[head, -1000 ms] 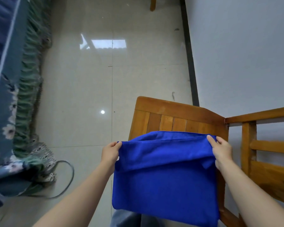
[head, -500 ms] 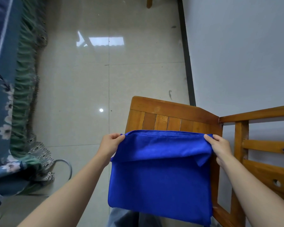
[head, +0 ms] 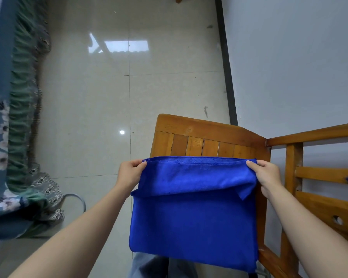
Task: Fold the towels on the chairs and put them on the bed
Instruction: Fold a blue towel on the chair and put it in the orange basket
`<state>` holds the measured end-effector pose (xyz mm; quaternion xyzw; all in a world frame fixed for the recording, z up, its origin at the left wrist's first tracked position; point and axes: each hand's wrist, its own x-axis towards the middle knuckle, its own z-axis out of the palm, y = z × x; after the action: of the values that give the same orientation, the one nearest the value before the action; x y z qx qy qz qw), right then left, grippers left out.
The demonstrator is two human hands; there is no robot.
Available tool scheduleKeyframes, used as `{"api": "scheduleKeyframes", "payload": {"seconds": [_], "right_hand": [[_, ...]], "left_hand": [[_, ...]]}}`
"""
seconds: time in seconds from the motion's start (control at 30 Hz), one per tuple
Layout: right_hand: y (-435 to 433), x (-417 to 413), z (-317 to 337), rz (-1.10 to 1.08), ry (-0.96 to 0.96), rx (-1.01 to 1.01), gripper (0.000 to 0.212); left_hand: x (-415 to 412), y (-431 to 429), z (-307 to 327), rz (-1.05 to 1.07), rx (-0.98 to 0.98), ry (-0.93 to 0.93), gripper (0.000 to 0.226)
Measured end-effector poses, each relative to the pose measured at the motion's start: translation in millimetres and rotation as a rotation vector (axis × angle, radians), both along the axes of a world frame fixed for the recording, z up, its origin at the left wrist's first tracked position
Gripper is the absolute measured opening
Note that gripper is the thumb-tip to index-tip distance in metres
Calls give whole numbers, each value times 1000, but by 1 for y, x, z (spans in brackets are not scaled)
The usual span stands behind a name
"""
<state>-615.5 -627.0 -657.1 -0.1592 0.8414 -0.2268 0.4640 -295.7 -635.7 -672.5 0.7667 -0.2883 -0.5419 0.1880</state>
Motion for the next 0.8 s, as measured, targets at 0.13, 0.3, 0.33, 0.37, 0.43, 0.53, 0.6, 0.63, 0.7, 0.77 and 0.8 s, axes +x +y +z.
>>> {"api": "scheduleKeyframes", "payload": {"seconds": [0.13,0.3,0.33,0.37,0.43,0.53,0.6,0.63,0.7,0.77,0.8], "right_hand": [[1,-6,4,-7,24,-40,18],[-6,-10,30,-110,20,-145,25],[-9,-7,39,-107,27,-180,28],[-12,-3,49,-98,36,-208,33],[-19,3,68,-79,44,-282,42],[-38,9,108,-19,90,-423,35],[-51,13,140,-49,98,-543,22],[-57,16,157,-65,118,-601,23],[-66,27,183,-79,149,-695,26],[-71,38,196,-95,162,-741,19],[-73,44,203,-113,164,-762,18]], "left_hand": [[6,-6,9,-20,-67,-43,15],[23,-18,45,-44,-135,34,12],[28,-22,56,-44,-154,52,11],[32,-26,67,-38,-173,66,12],[44,-35,92,-29,-222,77,19],[61,-53,140,-30,-365,91,42],[69,-63,175,-40,-503,108,51],[72,-68,191,-41,-572,125,53],[79,-74,215,-42,-671,136,54],[85,-77,226,-46,-722,138,54],[87,-78,230,-41,-748,138,54]]}}
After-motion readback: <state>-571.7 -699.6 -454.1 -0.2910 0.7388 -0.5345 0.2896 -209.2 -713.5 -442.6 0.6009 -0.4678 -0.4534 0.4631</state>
